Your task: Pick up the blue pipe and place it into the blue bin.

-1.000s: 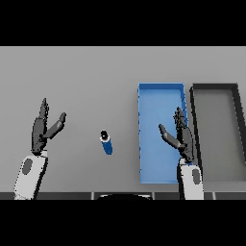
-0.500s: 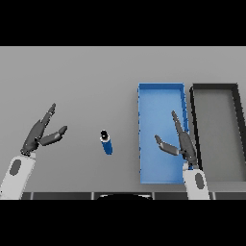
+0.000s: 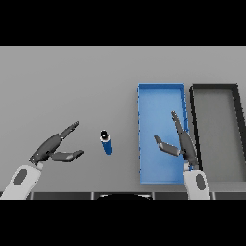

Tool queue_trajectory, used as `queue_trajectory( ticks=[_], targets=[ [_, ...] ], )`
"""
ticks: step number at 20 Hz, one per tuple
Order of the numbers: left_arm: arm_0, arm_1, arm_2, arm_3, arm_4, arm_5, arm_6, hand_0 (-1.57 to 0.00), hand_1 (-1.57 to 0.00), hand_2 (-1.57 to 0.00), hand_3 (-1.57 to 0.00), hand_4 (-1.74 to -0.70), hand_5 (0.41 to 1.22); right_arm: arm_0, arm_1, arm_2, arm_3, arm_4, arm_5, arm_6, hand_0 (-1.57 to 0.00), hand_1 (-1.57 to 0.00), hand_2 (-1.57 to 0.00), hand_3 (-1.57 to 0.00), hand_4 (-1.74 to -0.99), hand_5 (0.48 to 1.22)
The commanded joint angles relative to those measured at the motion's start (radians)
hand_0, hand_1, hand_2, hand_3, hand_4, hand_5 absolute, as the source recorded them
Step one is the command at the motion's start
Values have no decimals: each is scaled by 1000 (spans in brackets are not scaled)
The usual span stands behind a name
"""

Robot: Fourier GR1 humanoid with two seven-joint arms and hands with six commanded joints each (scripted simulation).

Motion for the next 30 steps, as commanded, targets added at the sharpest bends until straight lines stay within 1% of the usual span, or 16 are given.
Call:
queue_trajectory(
  ticks=[1,3,5,7,10,12,16,18,19,22,24,26,27,28,29,30],
  targets=[
    [-3,-7,-24,-11,-10,-4,36,1,1,1,1,-1031,496,-3,3,-1,9,1,-2,6,1,1,1,1,-1229,576],
    [4,-31,-72,-25,-45,-11,55,1,1,1,1,-1061,474,11,0,1,4,3,0,-7,1,1,1,1,-1223,572],
    [-12,-45,-104,-21,-80,-25,44,1,1,1,1,-1084,469,4,-4,2,5,11,-2,-2,1,1,1,1,-1213,572],
    [-19,-86,-135,-3,-109,-17,42,1,1,1,1,-1107,463,1,8,10,7,15,-4,19,1,1,1,1,-1212,570],
    [-66,-152,-155,37,-123,-11,29,1,1,1,1,-1149,484,-4,10,5,7,7,-4,10,1,1,1,1,-1210,564],
    [-80,-204,-173,72,-149,10,10,1,1,1,1,-1145,486,-9,3,-6,0,-11,4,17,1,1,1,1,-1209,556],
    [-120,-295,-180,160,-157,35,17,1,1,1,1,-1126,491,18,9,-6,0,-15,5,3,1,1,1,1,-1207,551],
    [-128,-322,-177,193,-150,36,9,1,1,1,1,-1137,495,11,2,-10,4,-11,3,6,1,1,1,1,-1200,549],
    [-130,-334,-181,207,-151,34,-2,1,1,1,1,-1138,497,8,13,-6,15,-8,-3,6,1,1,1,1,-1202,549],
    [-161,-380,-189,275,-200,72,-25,1,1,-6,1,-1099,506,16,3,-9,2,-13,5,-8,1,1,1,1,-1198,547],
    [-172,-413,-184,300,-175,59,-57,1,1,-51,-16,-1117,543,5,-5,-17,5,-13,4,16,1,1,1,1,-1192,549],
    [-177,-441,-172,324,-135,40,-54,1,-44,-166,-108,-1176,601,13,-4,-10,5,-6,5,-2,1,1,1,1,-1186,554],
    [-177,-456,-170,329,-123,39,-56,1,-118,-269,-202,-1217,635,8,-9,-19,13,-13,7,1,1,1,1,1,-1188,556],
    [-175,-464,-168,330,-107,28,-64,-39,-248,-417,-345,-1268,675,7,-5,-18,10,-19,10,-1,1,1,1,1,-1196,560],
    [-170,-472,-165,329,-94,24,-69,-179,-411,-578,-590,-1301,784,12,-12,-20,5,-19,12,1,1,1,1,1,-1192,560],
    [-175,-485,-157,330,-79,29,-68,-418,-642,-777,-777,-1383,872,17,-14,-23,3,-19,10,-5,1,1,1,1,-1191,561]
  ],
)
